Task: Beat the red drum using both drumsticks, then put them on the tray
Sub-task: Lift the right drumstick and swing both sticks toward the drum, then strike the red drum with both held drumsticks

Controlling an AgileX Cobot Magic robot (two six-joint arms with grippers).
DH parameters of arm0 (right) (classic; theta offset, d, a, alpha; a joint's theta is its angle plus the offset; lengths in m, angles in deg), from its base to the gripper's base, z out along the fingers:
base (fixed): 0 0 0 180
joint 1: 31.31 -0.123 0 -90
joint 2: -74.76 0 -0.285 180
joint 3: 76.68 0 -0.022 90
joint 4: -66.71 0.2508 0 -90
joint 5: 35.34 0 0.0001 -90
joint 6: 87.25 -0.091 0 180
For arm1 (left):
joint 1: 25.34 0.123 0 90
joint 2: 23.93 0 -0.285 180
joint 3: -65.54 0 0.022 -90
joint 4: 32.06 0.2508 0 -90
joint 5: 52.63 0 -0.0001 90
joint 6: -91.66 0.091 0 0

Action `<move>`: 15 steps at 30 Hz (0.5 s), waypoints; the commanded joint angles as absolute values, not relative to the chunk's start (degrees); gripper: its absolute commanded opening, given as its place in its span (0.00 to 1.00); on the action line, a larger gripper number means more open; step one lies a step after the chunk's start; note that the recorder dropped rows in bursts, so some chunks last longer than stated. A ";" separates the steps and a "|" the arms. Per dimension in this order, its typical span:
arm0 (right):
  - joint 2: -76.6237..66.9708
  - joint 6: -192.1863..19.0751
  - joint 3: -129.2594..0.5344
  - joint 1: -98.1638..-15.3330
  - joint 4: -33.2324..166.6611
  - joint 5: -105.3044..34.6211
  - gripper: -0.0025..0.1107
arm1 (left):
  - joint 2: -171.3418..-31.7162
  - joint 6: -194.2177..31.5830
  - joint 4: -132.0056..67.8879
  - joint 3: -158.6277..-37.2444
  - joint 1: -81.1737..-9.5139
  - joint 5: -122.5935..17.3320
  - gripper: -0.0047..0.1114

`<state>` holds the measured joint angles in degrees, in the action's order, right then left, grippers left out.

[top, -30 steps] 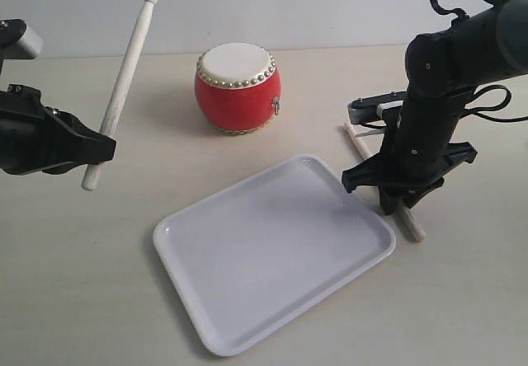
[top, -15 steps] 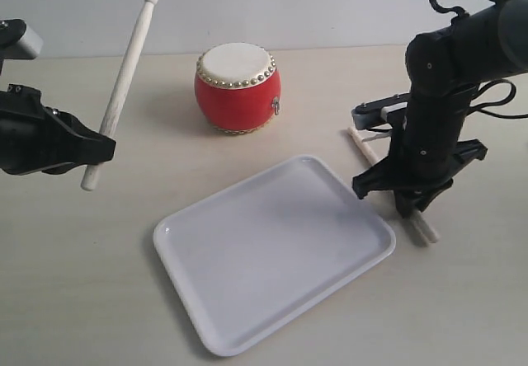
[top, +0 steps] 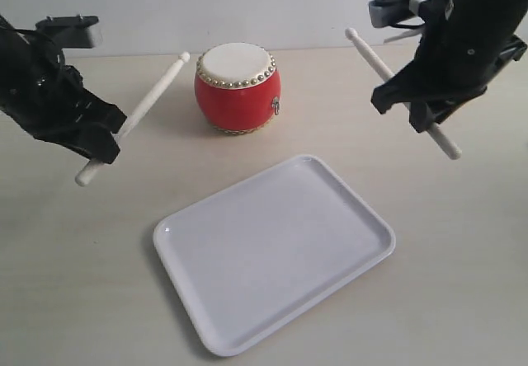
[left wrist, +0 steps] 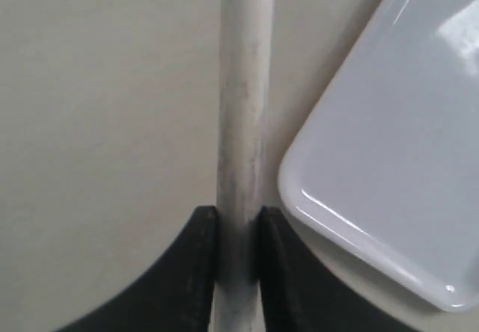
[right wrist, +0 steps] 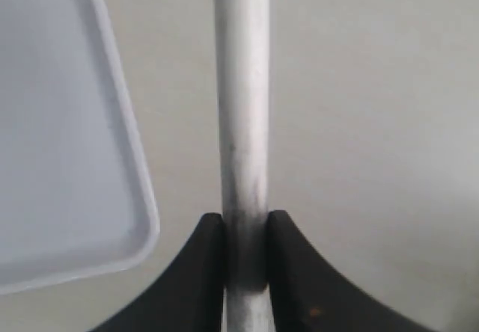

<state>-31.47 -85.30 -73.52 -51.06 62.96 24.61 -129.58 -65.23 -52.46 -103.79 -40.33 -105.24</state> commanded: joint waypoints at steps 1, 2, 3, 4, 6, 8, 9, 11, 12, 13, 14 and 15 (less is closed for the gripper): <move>-36.32 -83.88 -80.25 -51.45 68.14 28.00 0.02 | -134.97 -69.49 -51.56 -108.16 -40.77 -107.41 0.04; -38.01 -83.88 -82.27 -52.08 68.33 29.79 0.02 | -135.69 -69.49 -52.49 -108.81 -40.89 -107.64 0.04; -39.57 -83.88 -84.44 -52.73 68.43 31.61 0.02 | -135.96 -69.49 -53.20 -109.27 -40.89 -107.64 0.04; -41.01 -83.88 -86.29 -53.57 68.43 32.94 0.02 | -135.96 -69.32 -53.69 -109.39 -40.89 -107.31 0.04; -43.40 -83.88 -91.01 -55.63 69.07 34.62 0.02 | -135.48 -69.32 -53.69 -109.53 -40.89 -105.18 0.04; -45.37 -83.88 -95.16 -57.63 69.82 34.62 0.02 | -135.08 -69.23 -53.69 -109.53 -40.89 -103.39 0.04; -46.12 -83.88 -96.57 -58.40 69.70 34.62 0.02 | -135.08 -69.19 -53.69 -109.53 -40.89 -103.17 0.04; -47.55 -84.14 -99.20 -59.40 69.81 34.62 0.02 | -135.08 -69.19 -53.69 -109.53 -40.89 -103.38 0.04; -47.69 -84.42 -99.90 -59.68 69.81 34.62 0.02 | -135.08 -69.09 -53.58 -109.53 -40.89 -104.18 0.04; -47.83 -84.42 -100.04 -59.84 71.16 34.62 0.02 | -135.08 -68.97 -53.36 -109.53 -40.89 -105.09 0.04; -47.83 -84.42 -100.04 -59.98 71.91 34.62 0.02 | -135.08 -68.65 -52.47 -109.53 -40.89 -106.42 0.04; -47.83 -84.30 -100.04 -59.98 72.31 34.62 0.02 | -135.08 -68.11 -51.63 -109.53 -40.89 -107.04 0.04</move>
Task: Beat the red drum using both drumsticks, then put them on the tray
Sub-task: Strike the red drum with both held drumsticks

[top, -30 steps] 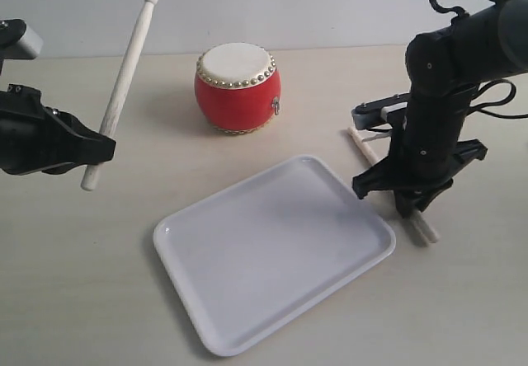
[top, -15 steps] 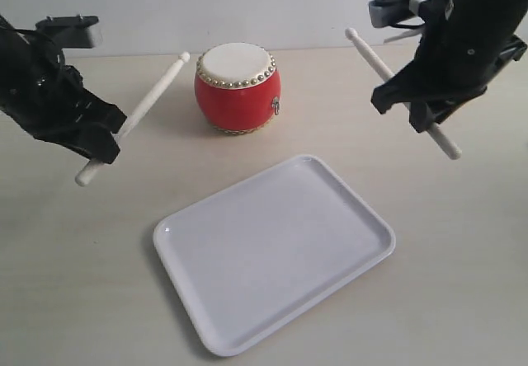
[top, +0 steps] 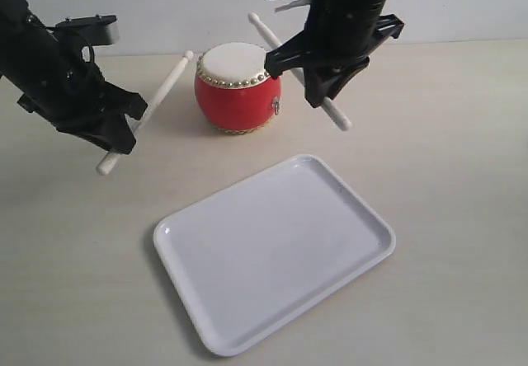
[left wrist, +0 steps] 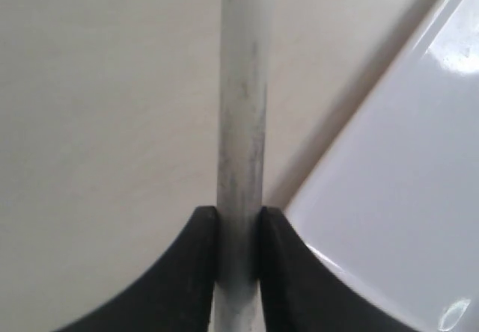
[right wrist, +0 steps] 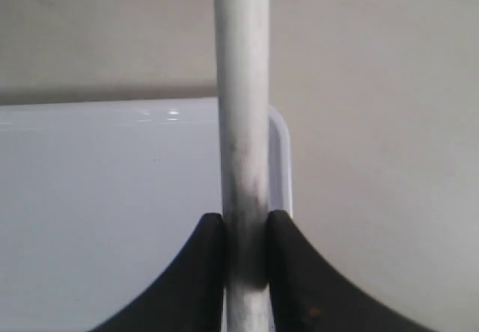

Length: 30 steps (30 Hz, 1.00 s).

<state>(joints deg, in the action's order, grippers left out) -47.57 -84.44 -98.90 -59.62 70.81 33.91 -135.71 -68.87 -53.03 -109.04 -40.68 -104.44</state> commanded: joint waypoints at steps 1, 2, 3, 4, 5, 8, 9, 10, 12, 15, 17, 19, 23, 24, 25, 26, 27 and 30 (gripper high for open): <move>-47.83 -84.30 -99.94 -59.98 72.60 34.62 0.02 | -134.90 -67.17 -50.91 -109.53 -40.89 -107.27 0.04; -47.83 -84.85 -99.63 -59.98 72.60 34.62 0.02 | -134.85 -67.16 -50.67 -109.53 -40.89 -107.16 0.04; -47.83 -86.27 -99.33 -59.98 72.94 34.62 0.02 | -134.59 -67.16 -51.15 -109.53 -40.89 -106.87 0.04; -47.70 -86.86 -99.21 -59.98 73.37 34.62 0.02 | -134.29 -67.16 -51.83 -109.53 -40.89 -106.40 0.04; -47.93 -86.84 -99.21 -59.98 73.85 34.62 0.02 | -133.86 -67.16 -52.49 -109.53 -41.14 -105.95 0.04; -49.41 -87.25 -99.21 -59.98 74.68 34.62 0.02 | -132.33 -67.16 -52.51 -109.41 -41.91 -102.81 0.04; -49.73 -87.25 -99.32 -59.98 74.77 34.62 0.02 | -131.94 -67.16 -52.38 -109.41 -42.05 -102.12 0.04; -49.98 -87.25 -99.32 -59.98 74.77 34.62 0.02 | -131.65 -67.16 -52.49 -109.41 -42.33 -101.59 0.04; -50.09 -87.25 -99.44 -59.98 74.77 34.62 0.02 | -131.48 -67.16 -52.49 -109.41 -42.96 -101.31 0.04; -49.79 -87.25 -101.07 -59.98 74.77 34.62 0.02 | -131.48 -67.16 -52.39 -109.41 -43.27 -100.81 0.04; -49.50 -87.25 -102.53 -59.98 74.77 34.62 0.02 | -131.48 -67.27 -52.21 -109.41 -43.27 -100.46 0.04; -49.50 -87.25 -102.91 -59.98 74.77 34.62 0.02 | -131.48 -67.27 -51.92 -109.41 -43.27 -100.30 0.04; -53.02 -87.25 -101.60 -59.98 75.13 34.62 0.02 | -130.86 -67.27 -51.93 -109.41 -43.27 -100.17 0.04; -54.43 -87.25 -100.96 -59.98 76.35 34.62 0.02 | -130.45 -67.27 -51.93 -109.41 -43.27 -100.17 0.04; -55.49 -87.25 -100.55 -59.98 77.53 34.62 0.02 | -130.11 -67.27 -51.93 -109.41 -43.27 -100.17 0.04; -56.82 -87.25 -100.43 -59.98 78.85 34.62 0.02 | -129.45 -67.27 -51.93 -109.41 -43.27 -100.07 0.04; -57.40 -87.25 -100.43 -59.98 79.31 34.62 0.02 | -128.82 -67.27 -51.93 -109.41 -43.27 -99.92 0.04; -57.11 -86.56 -100.88 -59.98 79.71 34.62 0.02 | -128.00 -67.27 -51.93 -109.41 -43.27 -99.22 0.04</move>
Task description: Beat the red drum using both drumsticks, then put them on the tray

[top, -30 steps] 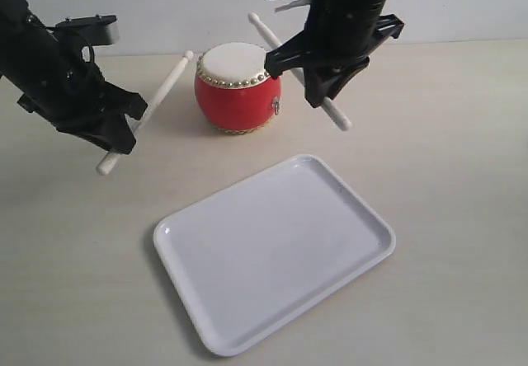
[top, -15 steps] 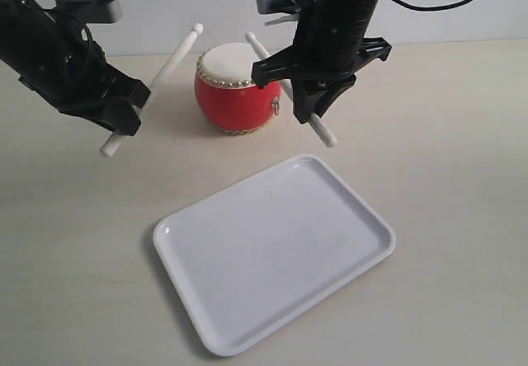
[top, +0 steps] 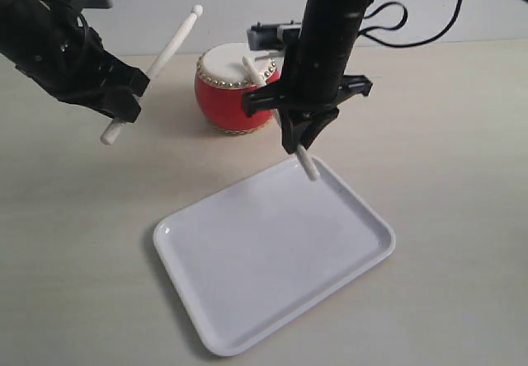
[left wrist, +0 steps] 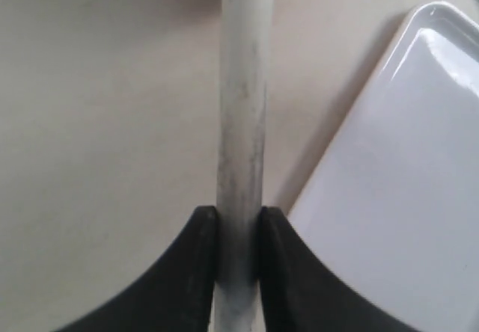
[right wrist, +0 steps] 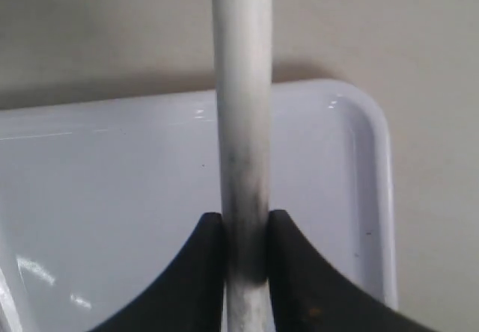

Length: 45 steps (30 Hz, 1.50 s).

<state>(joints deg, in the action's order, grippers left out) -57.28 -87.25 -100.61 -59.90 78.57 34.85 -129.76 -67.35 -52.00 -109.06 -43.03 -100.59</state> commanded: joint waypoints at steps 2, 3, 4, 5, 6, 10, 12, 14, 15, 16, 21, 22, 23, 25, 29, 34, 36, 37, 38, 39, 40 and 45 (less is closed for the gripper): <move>-55.20 -86.29 -101.82 -59.98 78.57 34.62 0.02 | -128.22 -67.27 -52.24 -109.41 -43.27 -99.11 0.04; -53.93 -86.29 -102.54 -59.98 78.09 34.62 0.02 | -128.64 -67.27 -52.24 -109.41 -43.52 -98.75 0.04; -52.83 -86.29 -103.13 -59.98 77.72 34.62 0.02 | -129.16 -67.16 -52.07 -109.41 -43.87 -98.57 0.04; -51.11 -86.29 -103.86 -59.98 77.29 34.62 0.02 | -129.93 -66.69 -52.07 -109.41 -44.37 -98.45 0.04; -49.74 -86.29 -104.52 -59.98 76.90 34.62 0.02 | -130.90 -66.05 -51.97 -109.67 -45.04 -98.45 0.04; -45.32 -86.29 -105.83 -59.98 76.34 34.62 0.02 | -136.97 -66.57 -49.19 -112.38 -47.58 -100.20 0.04; -44.01 -86.29 -105.83 -59.98 75.58 34.62 0.02 | -141.19 -67.00 -48.80 -114.42 -47.77 -102.76 0.04; -43.38 -86.29 -105.83 -59.98 75.37 34.62 0.02 | -144.50 -68.16 -48.71 -116.42 -47.77 -105.39 0.04; -43.13 -86.29 -105.83 -59.98 75.00 34.62 0.02 | -145.87 -68.25 -48.71 -117.56 -47.53 -107.34 0.04; -43.13 -86.29 -105.83 -59.98 74.88 34.62 0.02 | -146.72 -68.25 -48.58 -118.74 -47.11 -109.23 0.04; -45.40 -86.29 -105.70 -59.98 73.74 34.62 0.02 | -143.97 -69.05 -48.58 -120.96 -45.27 -113.33 0.04; -46.50 -86.40 -105.61 -59.98 73.63 34.62 0.02 | -142.39 -69.05 -48.58 -120.96 -44.63 -113.46 0.04; -49.37 -86.40 -105.56 -59.98 73.78 34.62 0.02 | -138.89 -69.14 -48.73 -120.84 -42.92 -113.35 0.04; -51.94 -86.51 -105.56 -59.98 76.00 34.62 0.02 | -135.94 -69.63 -49.51 -120.84 -40.80 -113.48 0.04; -59.33 -86.29 -105.56 -59.98 82.20 34.62 0.02 | -131.25 -69.25 -52.23 -120.84 -37.06 -115.18 0.04; -60.90 -85.86 -106.22 -59.98 85.20 34.62 0.02 | -130.91 -68.91 -52.62 -119.04 -37.93 -114.84 0.04; -57.26 -85.86 -107.37 -59.98 82.74 34.62 0.02 | -133.58 -68.50 -52.62 -118.91 -40.35 -114.39 0.04; -54.95 -85.72 -107.82 -59.98 82.00 34.62 0.02 | -135.86 -67.80 -52.62 -118.91 -42.25 -114.24 0.04; -53.12 -85.09 -107.84 -59.98 81.63 34.62 0.02 | -138.12 -67.69 -52.22 -118.91 -43.83 -114.11 0.04; -51.68 -84.96 -107.84 -59.98 81.08 34.62 0.02 | -140.01 -67.69 -51.73 -119.36 -45.11 -114.11 0.04; -50.39 -84.96 -107.84 -59.98 80.47 34.62 0.02 | -142.06 -67.69 -50.84 -119.99 -46.50 -114.11 0.04; -45.22 -84.43 -107.84 -59.98 79.36 34.62 0.02 | -156.05 -67.95 -51.21 -129.26 -48.41 -121.70 0.04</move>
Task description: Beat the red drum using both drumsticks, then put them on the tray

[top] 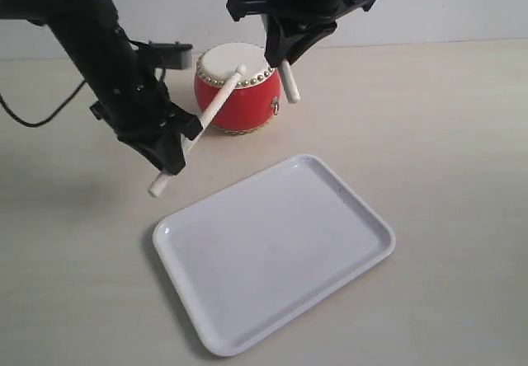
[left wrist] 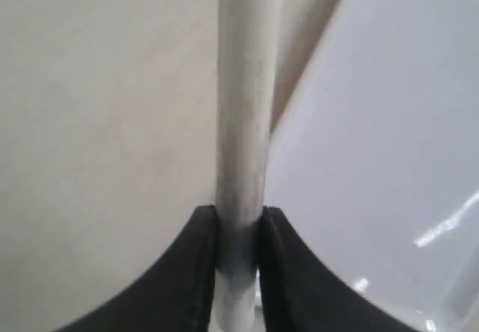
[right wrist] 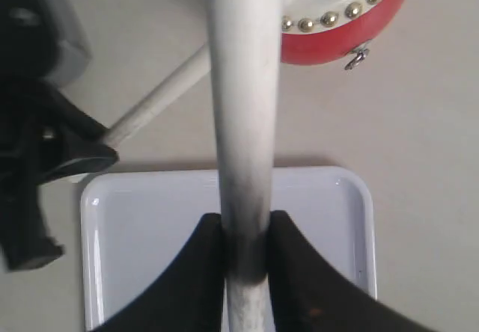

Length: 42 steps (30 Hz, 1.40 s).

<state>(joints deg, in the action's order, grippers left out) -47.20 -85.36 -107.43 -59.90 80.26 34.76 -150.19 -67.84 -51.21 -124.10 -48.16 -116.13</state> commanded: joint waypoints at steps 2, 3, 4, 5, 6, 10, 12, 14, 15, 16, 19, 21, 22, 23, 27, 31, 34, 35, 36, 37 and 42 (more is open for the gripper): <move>-45.09 -84.31 -107.84 -59.98 78.16 34.62 0.02 | -156.47 -68.05 -52.18 -131.04 -48.14 -122.59 0.04; -45.25 -84.31 -107.84 -59.98 77.35 34.62 0.02 | -155.68 -68.05 -52.65 -131.36 -47.89 -122.59 0.04; -45.72 -84.31 -107.84 -59.98 76.31 34.62 0.02 | -154.66 -68.05 -52.93 -131.36 -47.52 -122.59 0.04; -46.41 -84.55 -107.84 -59.98 75.61 34.62 0.02 | -153.21 -67.66 -53.31 -131.36 -47.14 -122.59 0.04; -47.33 -84.79 -107.84 -59.98 75.05 34.62 0.02 | -151.65 -67.54 -53.32 -131.36 -46.93 -122.59 0.04; -53.91 -86.07 -107.84 -59.98 76.74 34.62 0.02 | -143.26 -67.88 -51.46 -131.08 -42.60 -121.41 0.04; -56.77 -86.07 -107.84 -59.98 80.37 34.62 0.02 | -140.82 -67.88 -53.11 -131.08 -39.53 -121.41 0.04; -60.16 -86.07 -107.84 -59.98 82.64 34.62 0.02 | -138.74 -67.88 -54.31 -131.08 -36.69 -122.10 0.04; -61.76 -86.07 -107.84 -59.98 83.51 34.62 0.02 | -138.14 -67.88 -54.42 -130.98 -35.80 -122.59 0.04; -63.14 -86.21 -107.84 -59.98 84.28 34.62 0.02 | -137.60 -67.88 -54.55 -130.70 -34.91 -122.59 0.04; -65.09 -86.31 -107.84 -59.98 87.43 34.62 0.02 | -137.00 -67.88 -56.05 -129.57 -33.79 -122.59 0.04; -64.69 -85.98 -107.84 -59.98 89.10 34.62 0.02 | -137.25 -67.51 -56.56 -128.39 -34.02 -122.50 0.04; -63.72 -85.48 -107.84 -59.98 88.99 34.62 0.02 | -137.48 -67.05 -57.15 -127.63 -34.57 -121.79 0.04; -62.36 -84.92 -107.84 -59.87 88.53 34.62 0.02 | -137.97 -66.27 -57.64 -127.14 -35.33 -121.24 0.04; -55.14 -84.37 -107.84 -59.52 84.39 34.62 0.02 | -142.08 -65.01 -57.67 -126.87 -40.28 -121.51 0.04; -48.88 -84.37 -107.84 -59.52 79.58 34.62 0.02 | -148.33 -64.76 -54.33 -128.19 -46.04 -122.59 0.04; -45.53 -84.37 -107.84 -59.52 79.11 34.62 0.02 | -153.82 -65.24 -53.15 -129.89 -48.68 -122.59 0.04; -44.85 -84.37 -107.84 -59.52 79.11 34.62 0.02 | -155.71 -65.42 -53.30 -130.51 -48.99 -122.59 0.04; -44.61 -84.37 -107.84 -59.52 79.11 34.62 0.02 | -157.31 -65.85 -53.53 -131.26 -48.98 -122.59 0.04; -44.37 -84.37 -107.84 -59.52 79.11 34.62 0.02 | -158.26 -66.55 -53.52 -131.94 -48.98 -122.59 0.04; -45.95 -84.37 -107.84 -59.52 78.35 34.62 0.02 | -155.12 -67.71 -53.68 -132.96 -47.18 -122.59 0.04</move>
